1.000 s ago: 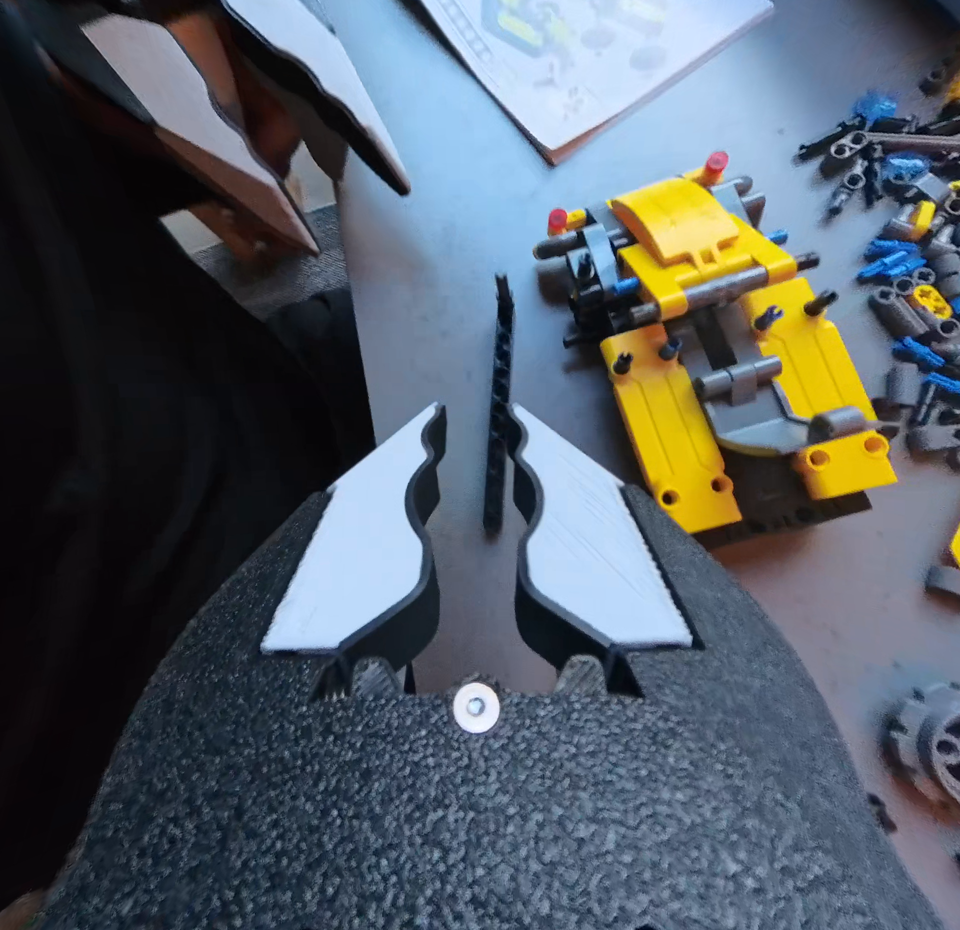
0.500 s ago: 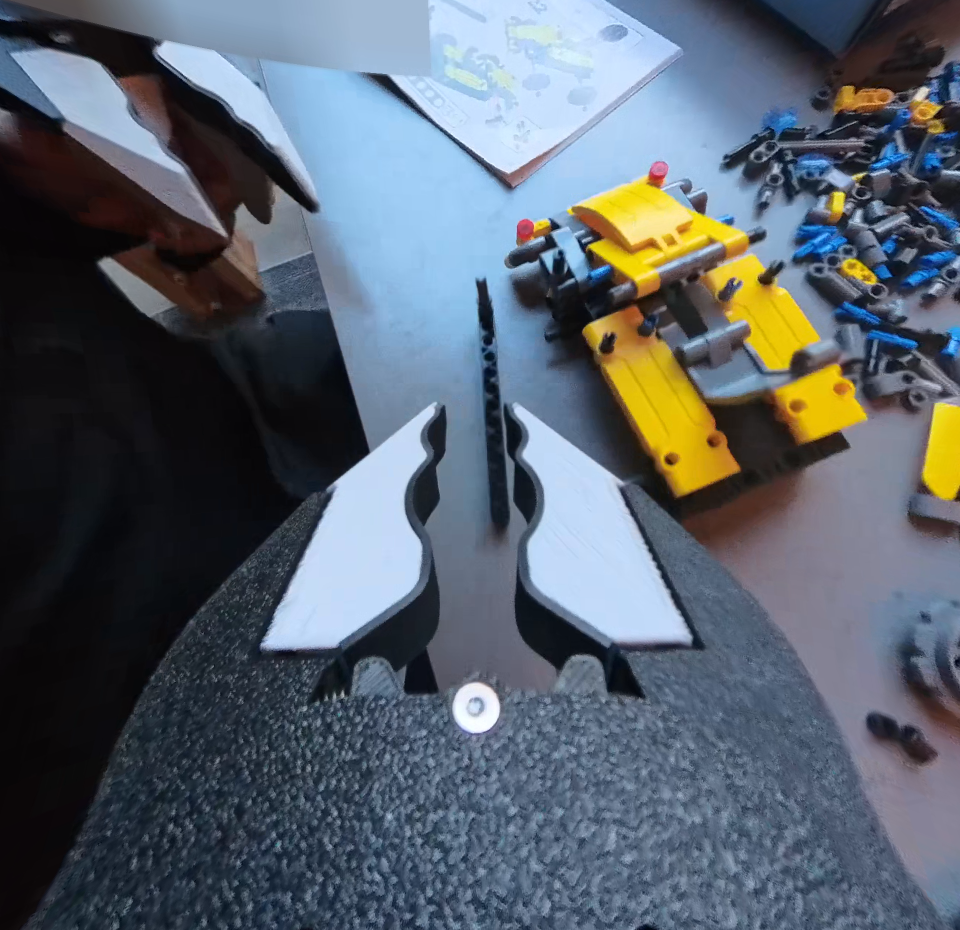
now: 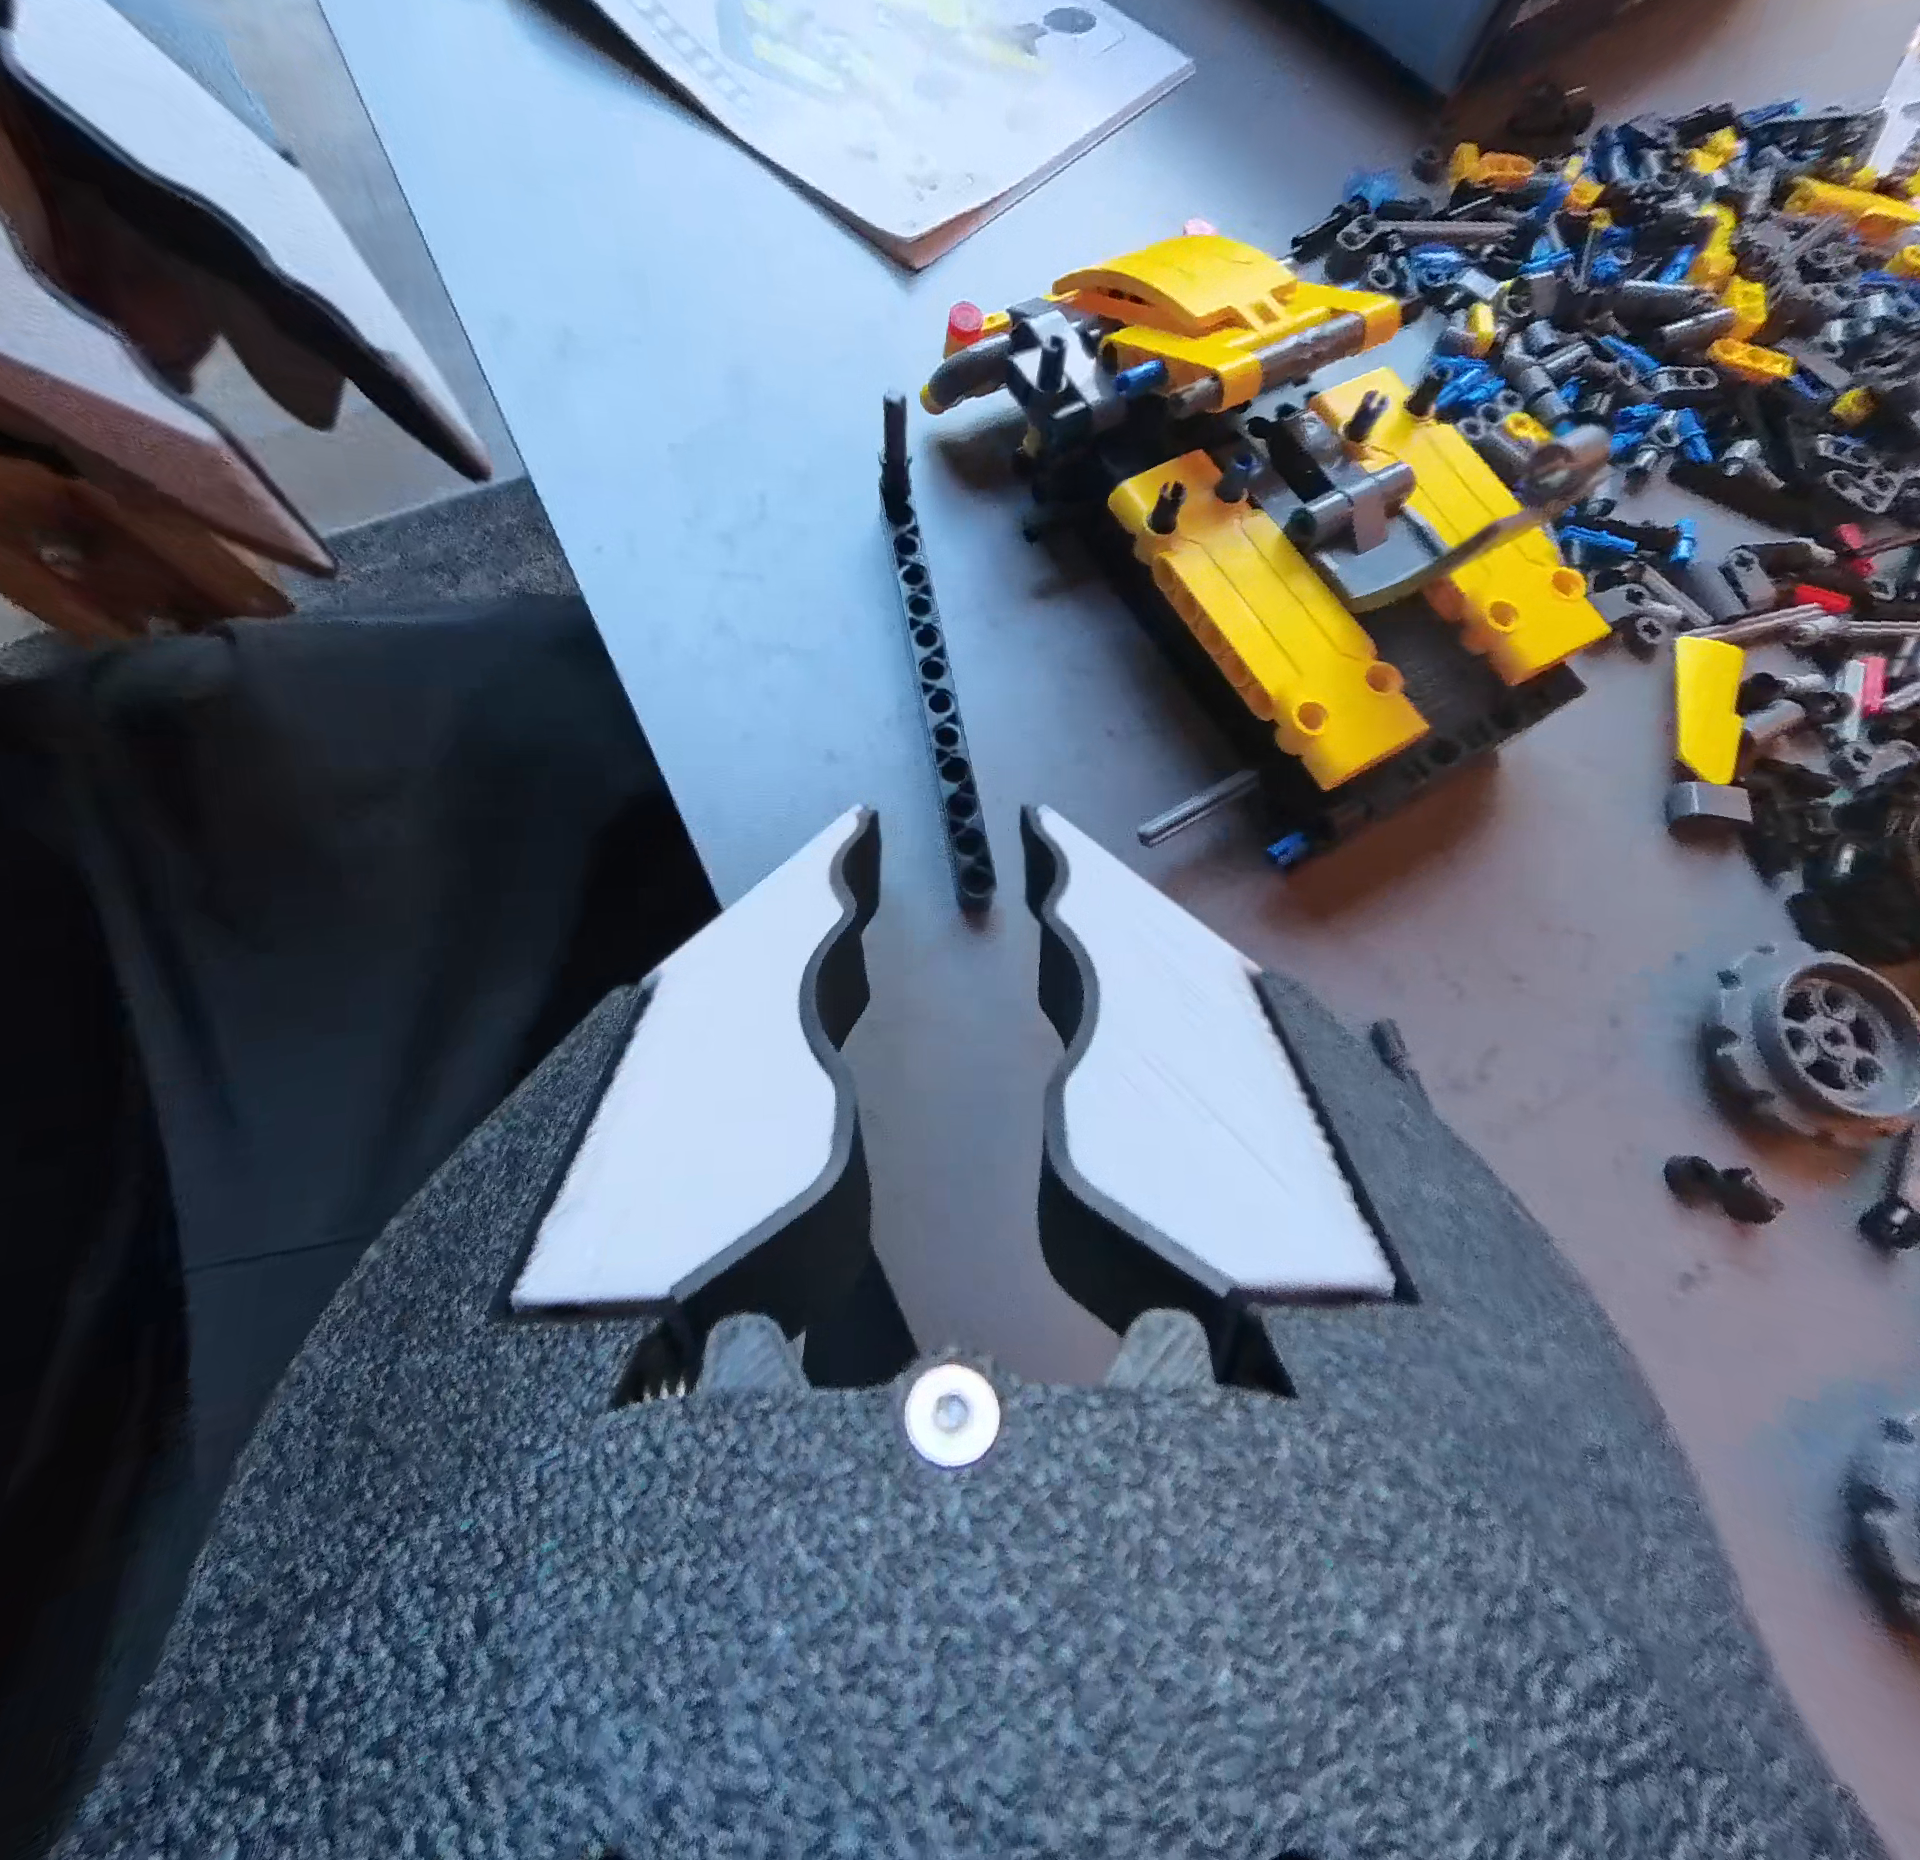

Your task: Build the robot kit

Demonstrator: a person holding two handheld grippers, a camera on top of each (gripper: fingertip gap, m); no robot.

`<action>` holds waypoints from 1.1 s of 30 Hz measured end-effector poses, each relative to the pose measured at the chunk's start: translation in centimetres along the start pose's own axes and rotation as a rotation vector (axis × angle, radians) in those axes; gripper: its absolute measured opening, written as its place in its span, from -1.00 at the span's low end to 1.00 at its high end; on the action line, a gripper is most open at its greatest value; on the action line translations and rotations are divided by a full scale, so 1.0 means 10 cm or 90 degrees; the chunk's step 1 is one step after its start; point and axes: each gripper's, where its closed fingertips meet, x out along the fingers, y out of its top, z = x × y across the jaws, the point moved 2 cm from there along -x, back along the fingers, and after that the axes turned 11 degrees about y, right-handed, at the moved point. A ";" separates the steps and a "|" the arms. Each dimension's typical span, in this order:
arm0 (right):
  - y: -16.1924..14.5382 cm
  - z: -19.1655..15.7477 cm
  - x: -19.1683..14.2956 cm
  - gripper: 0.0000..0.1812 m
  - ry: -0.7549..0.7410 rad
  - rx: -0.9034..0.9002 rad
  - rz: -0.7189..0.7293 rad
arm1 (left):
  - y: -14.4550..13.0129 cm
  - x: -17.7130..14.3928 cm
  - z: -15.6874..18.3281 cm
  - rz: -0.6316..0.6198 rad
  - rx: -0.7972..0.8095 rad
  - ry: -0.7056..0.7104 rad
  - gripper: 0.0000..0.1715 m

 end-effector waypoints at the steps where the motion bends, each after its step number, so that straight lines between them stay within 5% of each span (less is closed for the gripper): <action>1: 0.00 0.01 0.02 -0.70 -0.007 -0.008 -0.012 | -0.02 0.02 0.02 -0.008 0.006 -0.004 -0.62; 7: 0.03 0.05 0.19 -0.71 0.005 -0.020 -0.055 | -0.07 -0.04 0.17 -0.014 -0.004 -0.037 -0.65; 9: 0.03 -0.02 0.22 -0.92 0.052 -0.010 -0.055 | -0.09 -0.07 0.21 -0.022 0.003 -0.048 -0.66; 16: 0.04 0.00 0.24 -0.92 0.069 0.064 -0.054 | -0.10 -0.18 0.21 -0.019 0.032 -0.088 -0.68; 33: 0.13 0.03 0.33 -0.92 0.086 0.043 -0.110 | -0.08 -0.20 -0.06 -0.057 -0.038 -0.093 -0.69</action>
